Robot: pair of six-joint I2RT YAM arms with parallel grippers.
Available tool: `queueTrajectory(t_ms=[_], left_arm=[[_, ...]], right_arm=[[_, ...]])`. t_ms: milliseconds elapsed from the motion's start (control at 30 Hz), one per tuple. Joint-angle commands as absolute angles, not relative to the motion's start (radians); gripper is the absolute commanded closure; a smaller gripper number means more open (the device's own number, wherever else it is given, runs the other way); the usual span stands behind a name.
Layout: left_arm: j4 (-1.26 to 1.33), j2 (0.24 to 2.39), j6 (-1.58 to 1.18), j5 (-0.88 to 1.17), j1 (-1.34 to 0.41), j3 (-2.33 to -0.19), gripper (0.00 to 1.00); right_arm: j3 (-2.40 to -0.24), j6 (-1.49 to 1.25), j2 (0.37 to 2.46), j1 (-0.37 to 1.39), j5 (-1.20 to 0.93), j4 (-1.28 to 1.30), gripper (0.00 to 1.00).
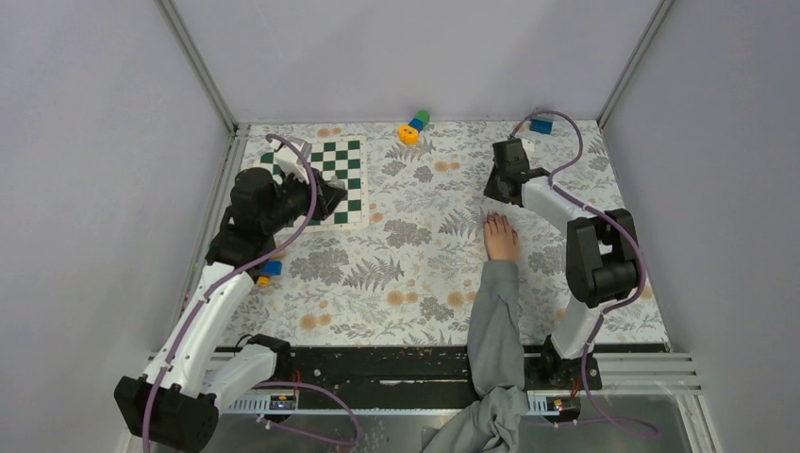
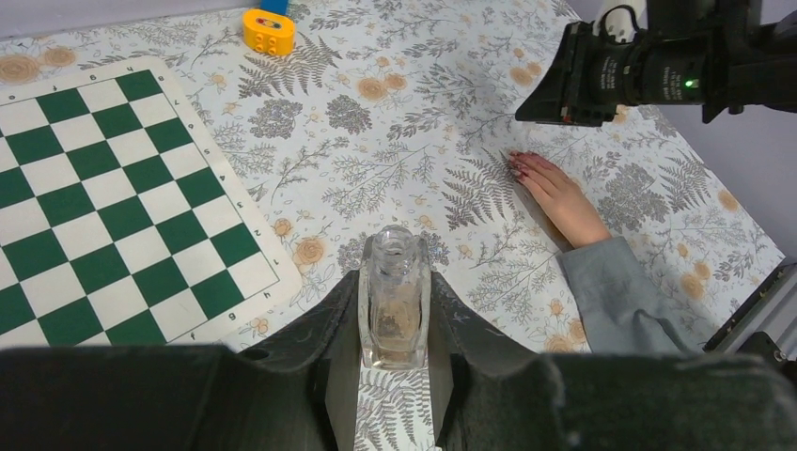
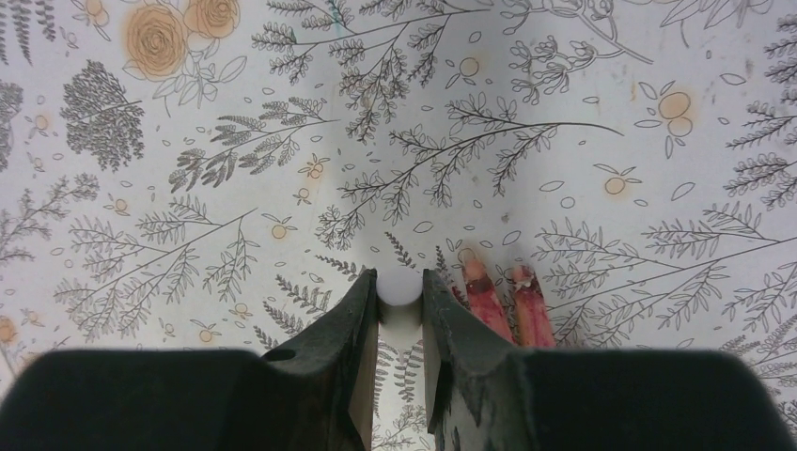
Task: Paint the nails
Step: Paint the nail polish on the nail.
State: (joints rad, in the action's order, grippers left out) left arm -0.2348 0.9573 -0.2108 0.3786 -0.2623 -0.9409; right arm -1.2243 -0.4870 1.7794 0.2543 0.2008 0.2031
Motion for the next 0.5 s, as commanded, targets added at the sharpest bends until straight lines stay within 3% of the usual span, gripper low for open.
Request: queueTrajectory(t_ms=[0, 467], left_arm=[[-0.176, 0.930, -0.223, 0.410, -0.253, -0.937, 1.00], [-0.169, 0.935, -0.249, 0.422, -0.251, -0.922, 1.00]], right_arm=[[-1.281, -0.495, 1.820, 0.281, 0.278, 0.220, 1.00], [-1.299, -0.493, 1.875, 0.299, 0.363, 0.244, 1.00]])
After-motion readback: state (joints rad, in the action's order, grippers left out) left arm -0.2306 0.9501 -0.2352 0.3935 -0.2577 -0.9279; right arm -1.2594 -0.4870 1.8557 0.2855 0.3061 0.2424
